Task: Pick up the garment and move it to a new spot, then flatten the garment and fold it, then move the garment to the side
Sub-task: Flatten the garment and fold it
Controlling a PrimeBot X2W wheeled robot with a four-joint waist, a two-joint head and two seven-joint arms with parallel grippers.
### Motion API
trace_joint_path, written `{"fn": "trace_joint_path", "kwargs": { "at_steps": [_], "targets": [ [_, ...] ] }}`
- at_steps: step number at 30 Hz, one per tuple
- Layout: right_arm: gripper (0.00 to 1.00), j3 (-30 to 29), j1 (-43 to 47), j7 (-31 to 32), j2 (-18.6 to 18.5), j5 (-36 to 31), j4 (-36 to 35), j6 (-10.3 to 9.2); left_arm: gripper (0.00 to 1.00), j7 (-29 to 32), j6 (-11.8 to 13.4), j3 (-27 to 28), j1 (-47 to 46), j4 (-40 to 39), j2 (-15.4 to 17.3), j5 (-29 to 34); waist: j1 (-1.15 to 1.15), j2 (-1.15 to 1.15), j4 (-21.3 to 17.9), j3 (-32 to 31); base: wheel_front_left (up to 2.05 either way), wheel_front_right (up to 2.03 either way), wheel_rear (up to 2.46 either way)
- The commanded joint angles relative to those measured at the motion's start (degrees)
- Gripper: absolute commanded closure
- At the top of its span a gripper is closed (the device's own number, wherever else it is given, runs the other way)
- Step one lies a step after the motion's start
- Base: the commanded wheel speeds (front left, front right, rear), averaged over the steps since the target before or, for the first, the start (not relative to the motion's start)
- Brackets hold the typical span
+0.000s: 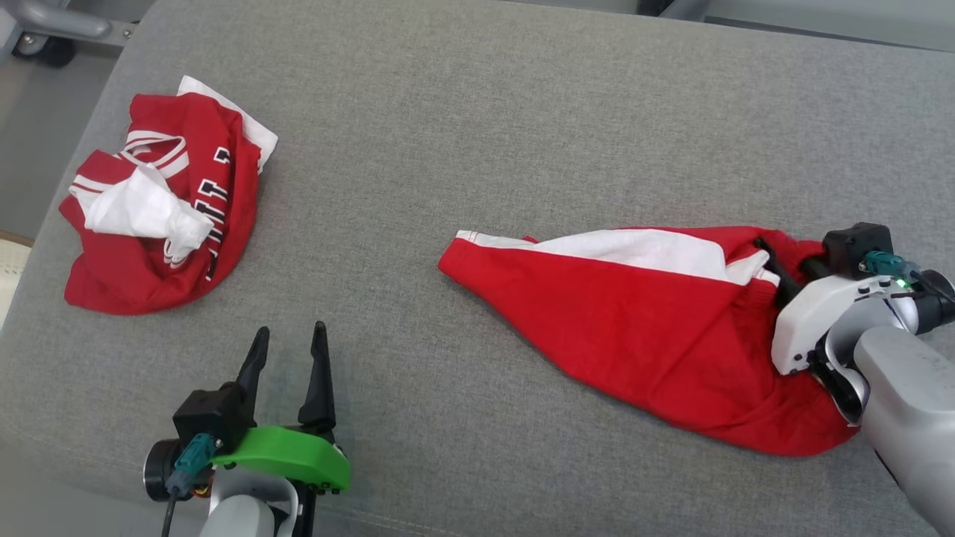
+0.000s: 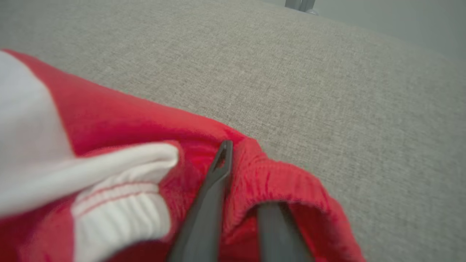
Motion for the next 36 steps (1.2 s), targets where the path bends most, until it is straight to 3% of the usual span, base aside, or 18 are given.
{"fn": "trace_joint_path", "kwargs": {
  "at_steps": [1, 4, 10, 18, 26, 29, 36],
  "targets": [
    [0.0, -1.23, 1.95, 0.19, -0.35, 0.64, 2.17, -0.18, 0.0, -0.02, 0.27, 0.77, -0.36, -0.54, 0.17, 0.45, 0.0, 0.15, 0.06, 0.56, 0.0, 0.0, 0.0],
    [0.0, -3.63, 2.05, 0.0, -0.61, 0.2, 0.16, -0.2, 0.0, -0.02, 0.44, 1.88, 0.15, -0.71, 0.19, 0.9, 0.0, 0.15, -1.65, -0.54, 0.0, 0.0, 0.0],
    [0.0, -13.33, 8.01, -0.28, -0.7, -3.38, -10.52, -0.12, 0.0, -0.02, 0.33, 5.72, 1.58, -0.93, 0.22, 2.97, 0.0, 0.15, -7.16, -4.82, 0.0, 0.0, 0.0],
    [0.0, -17.23, 19.07, -0.31, 1.67, -6.51, -16.88, -0.12, 0.0, -0.02, 0.07, 10.96, 4.92, -0.58, 0.22, 5.16, 0.0, 0.15, -13.43, -12.06, 0.0, 0.0, 0.0],
    [0.0, -27.5, 29.22, -0.31, 8.9, -16.33, -31.37, -0.11, 0.0, -0.02, 0.4, 14.24, 8.33, -1.57, 0.2, 6.4, 0.0, 0.15, -16.56, -16.15, 0.0, 0.0, 0.0],
    [0.0, -31.36, 34.08, -0.31, 13.52, -19.71, -36.38, -0.11, 0.0, -0.02, -0.02, 14.84, 10.03, -2.17, 0.21, 6.46, 0.0, 0.15, -16.85, -17.17, 0.0, 0.0, 0.0],
    [0.0, -31.69, 37.59, -0.32, 16.38, -22.28, -38.1, -0.11, 0.0, -0.02, 0.19, 14.17, 11.45, -2.26, 0.22, 5.81, 0.0, 0.15, -17.25, -16.65, 0.0, 0.0, 0.0]
  ]
}}
